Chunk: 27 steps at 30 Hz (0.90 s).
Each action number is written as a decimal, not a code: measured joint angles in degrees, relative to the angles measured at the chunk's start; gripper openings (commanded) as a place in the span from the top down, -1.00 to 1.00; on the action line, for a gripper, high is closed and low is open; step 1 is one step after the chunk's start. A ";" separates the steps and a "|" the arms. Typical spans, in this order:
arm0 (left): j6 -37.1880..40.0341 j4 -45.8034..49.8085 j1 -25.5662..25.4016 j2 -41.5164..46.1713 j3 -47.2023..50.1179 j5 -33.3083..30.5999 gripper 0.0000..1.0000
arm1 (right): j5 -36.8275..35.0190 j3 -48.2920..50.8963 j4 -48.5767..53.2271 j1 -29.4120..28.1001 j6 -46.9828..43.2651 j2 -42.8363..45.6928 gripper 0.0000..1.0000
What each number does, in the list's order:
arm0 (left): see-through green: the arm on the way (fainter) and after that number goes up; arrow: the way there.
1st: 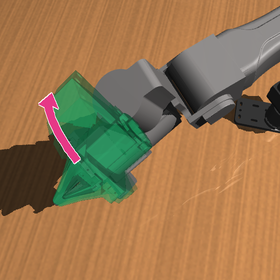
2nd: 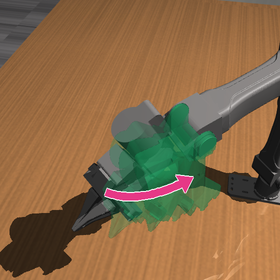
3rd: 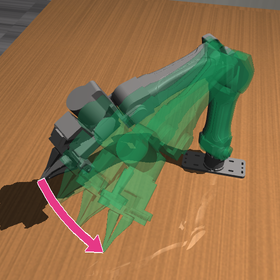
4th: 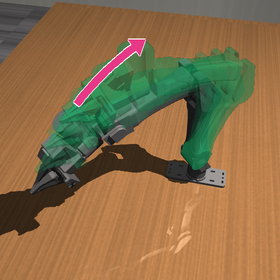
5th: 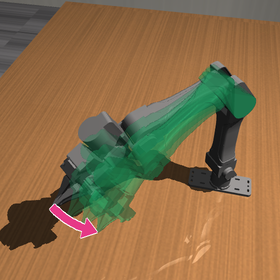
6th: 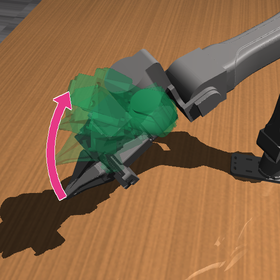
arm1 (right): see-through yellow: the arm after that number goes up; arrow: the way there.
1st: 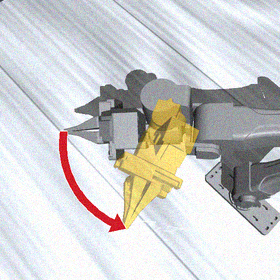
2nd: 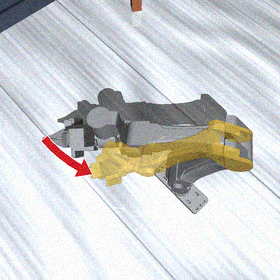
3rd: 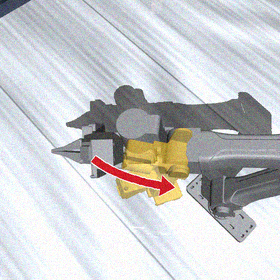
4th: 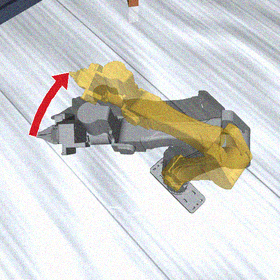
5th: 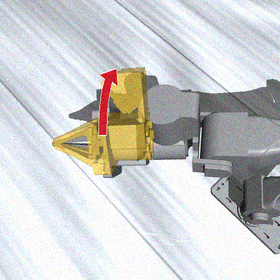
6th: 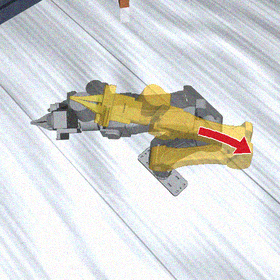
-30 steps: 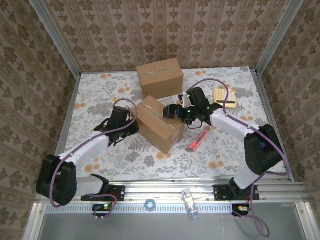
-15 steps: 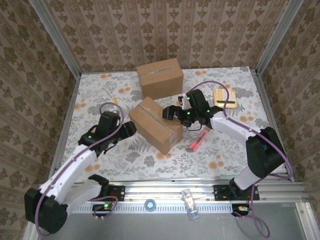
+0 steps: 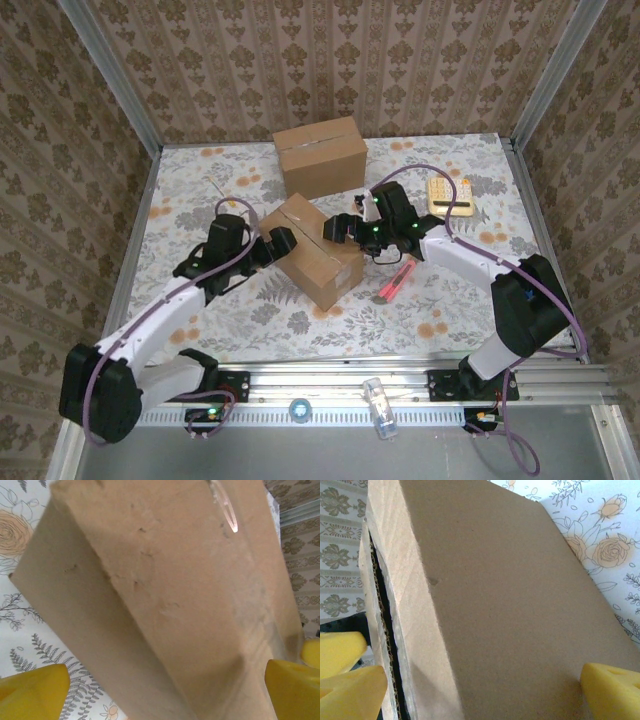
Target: Unpack the express box
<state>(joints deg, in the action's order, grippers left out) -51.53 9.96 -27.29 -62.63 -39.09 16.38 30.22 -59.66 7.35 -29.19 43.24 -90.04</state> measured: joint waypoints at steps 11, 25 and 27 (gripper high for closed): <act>-1.66 -6.80 0.07 -4.17 -0.02 0.33 -1.00 | 0.00 0.26 -0.46 -0.11 0.31 0.00 -1.00; -2.27 -11.17 0.74 -6.47 1.55 -0.04 -0.59 | -0.39 0.26 -0.28 -0.11 -0.02 0.00 -1.00; -2.29 -12.59 0.74 -6.80 2.03 0.00 -0.58 | -0.70 0.24 0.33 -0.11 -0.63 0.00 -1.00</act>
<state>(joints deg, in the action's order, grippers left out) -53.82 -2.63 -26.55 -69.43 -37.06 16.38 29.52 -59.42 7.68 -29.30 42.61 -90.04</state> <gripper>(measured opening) 0.795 0.999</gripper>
